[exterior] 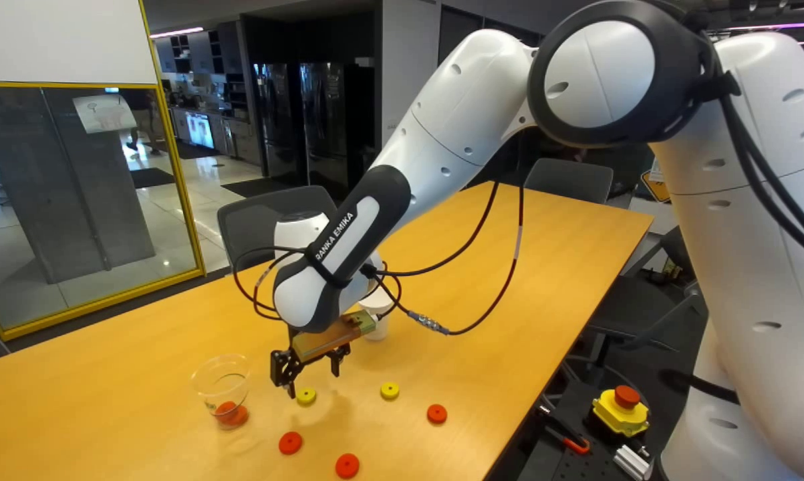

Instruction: Divide the rings and put some in the white cup and some in the clear cup

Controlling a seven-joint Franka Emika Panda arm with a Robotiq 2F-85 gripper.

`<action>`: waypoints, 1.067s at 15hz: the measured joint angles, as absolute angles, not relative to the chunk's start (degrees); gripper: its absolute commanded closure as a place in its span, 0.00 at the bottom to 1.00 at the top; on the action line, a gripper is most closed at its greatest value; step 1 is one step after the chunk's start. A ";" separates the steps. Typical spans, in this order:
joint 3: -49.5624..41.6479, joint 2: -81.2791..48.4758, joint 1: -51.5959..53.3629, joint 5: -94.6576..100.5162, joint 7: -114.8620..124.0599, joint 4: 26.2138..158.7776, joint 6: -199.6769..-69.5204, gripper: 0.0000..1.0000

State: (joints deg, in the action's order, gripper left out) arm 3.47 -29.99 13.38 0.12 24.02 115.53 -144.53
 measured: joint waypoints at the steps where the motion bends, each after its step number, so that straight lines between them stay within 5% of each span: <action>1: 3.73 -30.17 13.39 -0.32 23.77 115.42 -144.61 0.00; 16: 2.73 -32.08 14.64 -0.71 23.44 114.13 -145.76 0.00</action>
State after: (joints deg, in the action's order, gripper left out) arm 2.73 -32.08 14.64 -0.71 23.44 114.13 -145.76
